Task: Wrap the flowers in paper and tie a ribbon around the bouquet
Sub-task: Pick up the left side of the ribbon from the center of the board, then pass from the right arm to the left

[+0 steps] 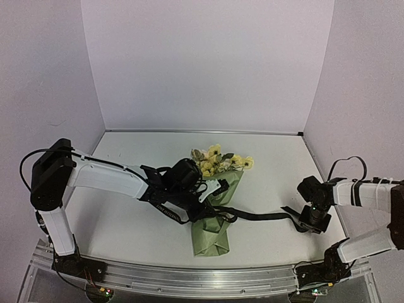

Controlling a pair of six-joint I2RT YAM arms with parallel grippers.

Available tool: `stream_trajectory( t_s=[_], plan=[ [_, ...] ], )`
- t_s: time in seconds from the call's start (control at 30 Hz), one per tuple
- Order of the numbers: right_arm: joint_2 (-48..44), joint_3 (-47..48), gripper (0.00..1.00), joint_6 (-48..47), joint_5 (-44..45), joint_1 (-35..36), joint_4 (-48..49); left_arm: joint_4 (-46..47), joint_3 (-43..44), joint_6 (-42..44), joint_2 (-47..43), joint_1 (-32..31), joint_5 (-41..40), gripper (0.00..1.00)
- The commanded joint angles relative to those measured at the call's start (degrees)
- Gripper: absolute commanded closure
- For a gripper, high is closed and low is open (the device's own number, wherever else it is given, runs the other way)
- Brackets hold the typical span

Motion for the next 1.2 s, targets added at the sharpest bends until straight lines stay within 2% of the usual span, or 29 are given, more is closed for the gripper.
stream_trajectory(
  t_s=[0.0, 0.1, 0.3, 0.43, 0.83, 1.03, 1.17],
  plan=[
    [1.7, 1.8, 0.87, -1.4, 0.4, -1.2, 2.0, 0.8, 0.8, 0.4, -1.2, -0.3, 0.1, 0.93],
    [2.1, 4.2, 1.00, -3.3, 0.3, -1.5, 2.1, 0.8, 1.1, 0.7, -1.2, -0.4, -0.1, 0.93],
    [-0.1, 11.0, 1.00, -10.0, -1.7, -1.4, 2.2, 0.7, 2.2, 1.2, -0.3, -0.5, -0.7, 0.90],
    [0.5, 17.1, 1.00, -14.2, -7.8, -1.4, 4.4, 1.2, 3.1, 1.5, 0.3, -0.5, -2.4, 0.84],
    [6.3, 29.3, 1.00, -21.1, -22.5, 2.7, 10.2, 7.1, 1.1, -0.4, -3.8, -0.5, -5.7, 0.37],
    [7.5, 32.3, 1.00, -25.5, -30.9, 5.2, 13.0, 10.6, -1.1, -1.0, -8.8, 0.3, -7.9, 0.22],
    [7.2, 34.4, 1.00, -27.9, -36.3, 7.3, 12.7, 11.5, -0.9, -0.3, -10.6, 2.6, -6.7, 0.17]
  ],
)
